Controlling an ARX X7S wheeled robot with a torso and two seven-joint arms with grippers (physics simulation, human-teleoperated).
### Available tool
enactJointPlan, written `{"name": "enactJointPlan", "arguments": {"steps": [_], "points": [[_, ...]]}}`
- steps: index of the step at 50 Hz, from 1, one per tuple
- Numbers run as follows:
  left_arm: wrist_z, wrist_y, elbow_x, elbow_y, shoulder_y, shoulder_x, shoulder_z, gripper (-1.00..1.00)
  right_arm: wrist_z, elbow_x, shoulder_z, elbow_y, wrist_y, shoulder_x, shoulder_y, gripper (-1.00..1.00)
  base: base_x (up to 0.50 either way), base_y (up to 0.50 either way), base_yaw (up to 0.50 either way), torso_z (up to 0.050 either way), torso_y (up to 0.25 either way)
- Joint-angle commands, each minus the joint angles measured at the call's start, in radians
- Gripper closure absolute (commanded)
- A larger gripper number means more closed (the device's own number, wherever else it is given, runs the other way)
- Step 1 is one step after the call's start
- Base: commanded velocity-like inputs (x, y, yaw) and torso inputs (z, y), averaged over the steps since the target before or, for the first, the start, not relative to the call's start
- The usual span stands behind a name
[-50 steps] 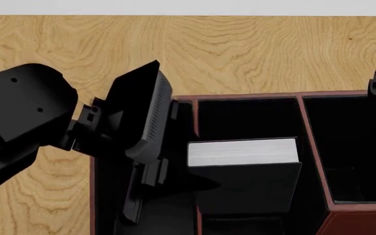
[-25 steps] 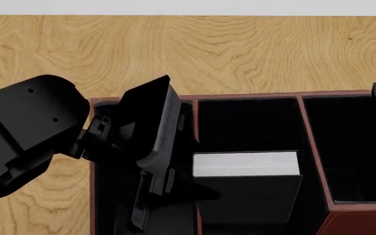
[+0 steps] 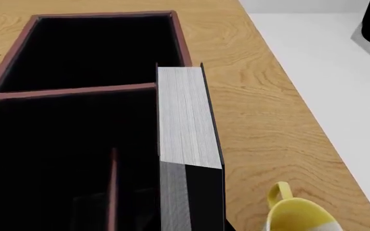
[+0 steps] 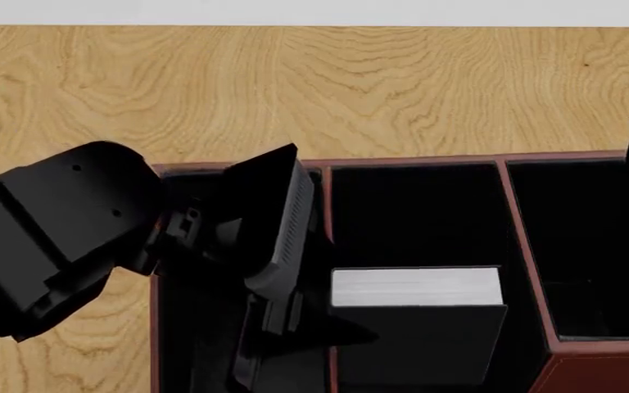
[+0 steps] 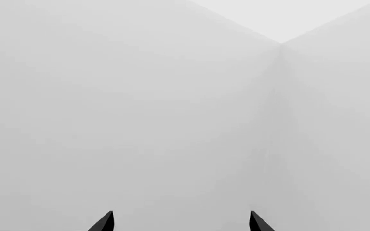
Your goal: Pick up the book and place it in the back compartment of the caddy.
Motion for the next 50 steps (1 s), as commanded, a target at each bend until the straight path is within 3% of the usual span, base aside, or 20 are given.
{"name": "enactJointPlan", "arguments": {"steps": [1, 50], "points": [[0.002, 0.005, -0.033, -0.018, 0.006, 0.02, -0.02, 1.0, 0.004, 0.002, -0.001, 0.002, -0.003, 0.005, -0.004, -1.0, 0.0, 0.0, 0.0, 0.0, 0.0], [0.049, 0.122, 0.008, -0.231, 0.035, 0.113, 0.01, 1.0, 0.009, 0.003, 0.035, 0.007, -0.041, 0.023, -0.065, -1.0, 0.0, 0.0, 0.0, 0.0, 0.001]]}}
